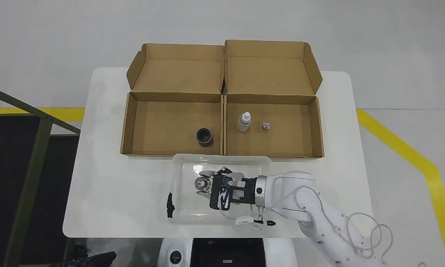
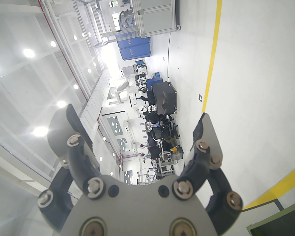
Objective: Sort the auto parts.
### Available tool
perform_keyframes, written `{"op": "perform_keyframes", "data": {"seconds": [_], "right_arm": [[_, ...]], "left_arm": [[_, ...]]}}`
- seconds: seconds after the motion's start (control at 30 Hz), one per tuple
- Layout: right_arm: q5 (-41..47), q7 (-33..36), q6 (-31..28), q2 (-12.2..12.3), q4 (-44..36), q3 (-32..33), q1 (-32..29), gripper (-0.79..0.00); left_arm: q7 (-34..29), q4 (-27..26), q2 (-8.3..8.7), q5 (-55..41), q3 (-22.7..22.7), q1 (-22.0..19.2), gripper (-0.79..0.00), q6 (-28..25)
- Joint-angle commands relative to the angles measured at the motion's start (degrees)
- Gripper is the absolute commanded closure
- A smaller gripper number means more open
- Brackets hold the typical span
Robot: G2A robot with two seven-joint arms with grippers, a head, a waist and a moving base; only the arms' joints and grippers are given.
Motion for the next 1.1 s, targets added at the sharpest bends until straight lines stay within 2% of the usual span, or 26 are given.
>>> {"op": "perform_keyframes", "data": {"seconds": [0.0,0.6,1.07], "right_arm": [[0.9,-0.5,-0.2,0.2,-0.6,1.0,-0.2,0.000],[9.1,-4.1,-0.6,1.7,-4.8,9.8,-2.3,0.000],[12.9,-5.1,-1.6,2.4,-5.4,12.3,-2.8,0.000]], "left_arm": [[0.0,0.0,0.00,0.0,0.0,0.0,-0.785,0.0],[0.0,0.0,0.00,0.0,0.0,0.0,-0.785,0.0],[0.0,0.0,0.00,0.0,0.0,0.0,-0.785,0.0]]}}
